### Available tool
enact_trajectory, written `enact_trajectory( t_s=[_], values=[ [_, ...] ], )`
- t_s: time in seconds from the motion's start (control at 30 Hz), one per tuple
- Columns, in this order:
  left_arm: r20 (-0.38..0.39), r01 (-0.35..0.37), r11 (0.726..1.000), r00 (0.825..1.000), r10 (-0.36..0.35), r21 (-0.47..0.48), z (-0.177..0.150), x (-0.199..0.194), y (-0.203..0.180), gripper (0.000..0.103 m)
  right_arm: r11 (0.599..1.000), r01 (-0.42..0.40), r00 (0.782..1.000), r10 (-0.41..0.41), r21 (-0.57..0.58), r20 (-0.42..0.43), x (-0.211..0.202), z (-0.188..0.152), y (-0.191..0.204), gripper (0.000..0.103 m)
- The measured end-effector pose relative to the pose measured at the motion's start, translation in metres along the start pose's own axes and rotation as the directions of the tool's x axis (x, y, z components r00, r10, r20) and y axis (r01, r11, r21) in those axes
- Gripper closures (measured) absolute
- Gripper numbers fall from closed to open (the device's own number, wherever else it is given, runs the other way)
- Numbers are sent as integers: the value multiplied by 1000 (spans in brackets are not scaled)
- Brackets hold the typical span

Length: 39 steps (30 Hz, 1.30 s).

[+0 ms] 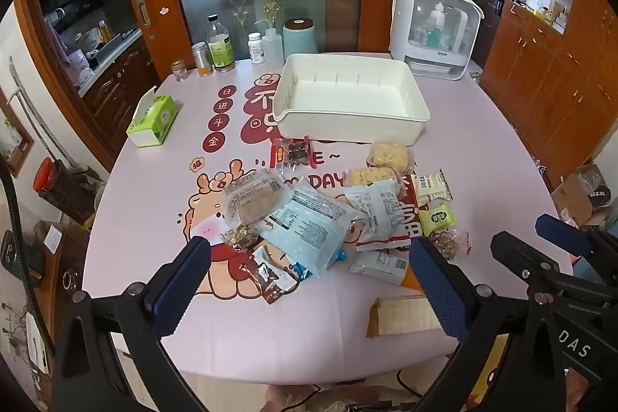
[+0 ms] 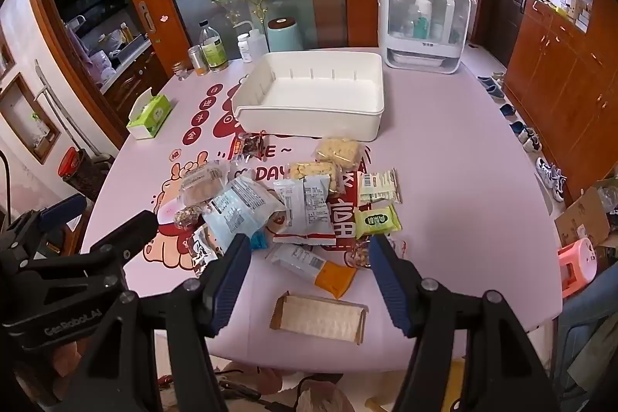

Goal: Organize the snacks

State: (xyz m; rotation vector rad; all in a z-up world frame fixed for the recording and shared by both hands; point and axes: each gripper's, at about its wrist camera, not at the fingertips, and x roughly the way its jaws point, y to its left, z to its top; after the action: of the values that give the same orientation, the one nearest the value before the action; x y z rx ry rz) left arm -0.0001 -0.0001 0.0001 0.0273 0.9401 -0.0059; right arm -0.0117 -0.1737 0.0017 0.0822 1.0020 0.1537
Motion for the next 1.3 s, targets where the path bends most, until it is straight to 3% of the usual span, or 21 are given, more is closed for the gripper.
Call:
enact_trajectory(
  t_s=[1.3],
  values=[
    [-3, 30, 1000, 1000, -30, 2, 2, 0, -5, 1, 1000, 24, 1000, -24, -12, 2, 3, 2, 1, 39]
  ],
)
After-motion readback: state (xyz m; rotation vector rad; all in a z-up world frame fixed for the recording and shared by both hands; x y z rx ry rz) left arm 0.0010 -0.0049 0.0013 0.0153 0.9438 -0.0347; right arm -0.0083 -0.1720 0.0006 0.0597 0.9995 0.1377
